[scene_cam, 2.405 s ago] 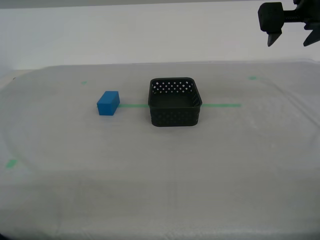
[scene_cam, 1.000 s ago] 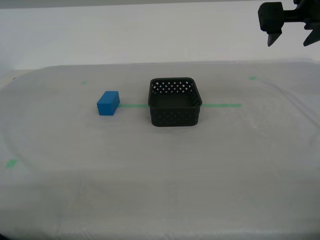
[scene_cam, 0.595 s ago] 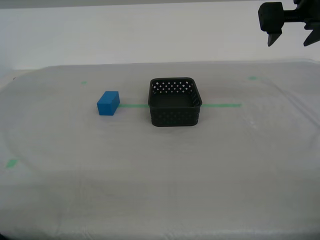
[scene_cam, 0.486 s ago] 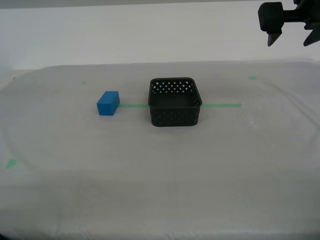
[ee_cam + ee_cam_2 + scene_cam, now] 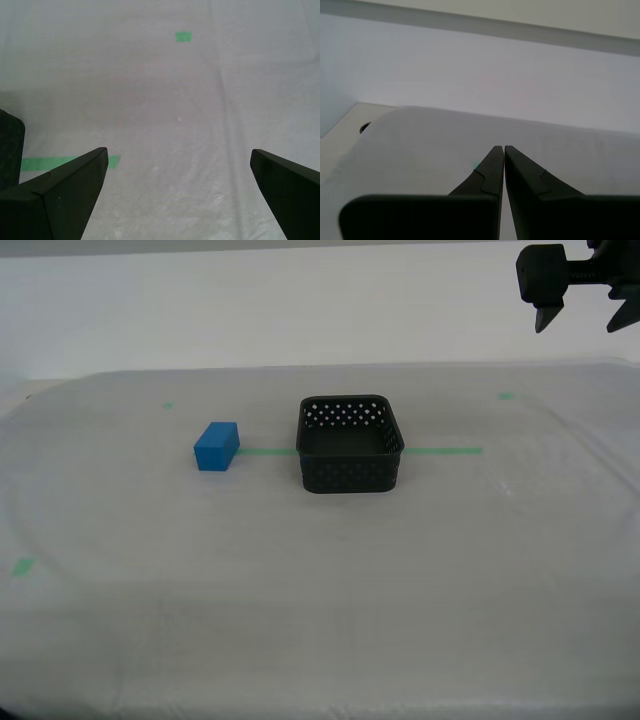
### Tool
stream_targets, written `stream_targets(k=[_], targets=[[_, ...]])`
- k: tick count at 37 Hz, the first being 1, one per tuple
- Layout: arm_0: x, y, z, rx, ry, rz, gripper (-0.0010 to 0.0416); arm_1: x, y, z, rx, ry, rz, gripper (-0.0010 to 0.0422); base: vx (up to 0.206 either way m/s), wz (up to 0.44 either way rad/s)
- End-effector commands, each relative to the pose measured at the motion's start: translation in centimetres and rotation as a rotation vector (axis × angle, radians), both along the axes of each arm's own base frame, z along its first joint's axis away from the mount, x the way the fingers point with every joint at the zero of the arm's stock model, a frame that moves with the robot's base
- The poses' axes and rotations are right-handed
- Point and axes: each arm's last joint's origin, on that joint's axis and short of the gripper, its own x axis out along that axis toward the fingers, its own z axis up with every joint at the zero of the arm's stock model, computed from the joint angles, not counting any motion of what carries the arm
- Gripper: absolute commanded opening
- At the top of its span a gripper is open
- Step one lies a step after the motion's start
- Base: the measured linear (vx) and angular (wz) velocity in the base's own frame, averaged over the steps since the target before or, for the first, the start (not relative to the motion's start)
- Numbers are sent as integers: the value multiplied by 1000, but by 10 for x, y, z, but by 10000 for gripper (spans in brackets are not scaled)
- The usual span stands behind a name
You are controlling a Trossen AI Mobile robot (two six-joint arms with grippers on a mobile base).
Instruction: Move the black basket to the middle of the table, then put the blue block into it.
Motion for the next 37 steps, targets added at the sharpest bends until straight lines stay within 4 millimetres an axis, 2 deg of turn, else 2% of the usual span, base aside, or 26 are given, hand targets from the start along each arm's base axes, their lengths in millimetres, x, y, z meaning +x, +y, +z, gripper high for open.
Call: stream_targets(k=[1,18,37], targets=[[0,0,0,1,0,0,399,-1,0,8,-2,47,3,0,0,0],[0,0,0,1,-1,0,399,-14,0,42,-42,216,18,0,0,0],[0,0,0,1,0,0,398,-24,-1,48,-39,417,9,0,0,0]])
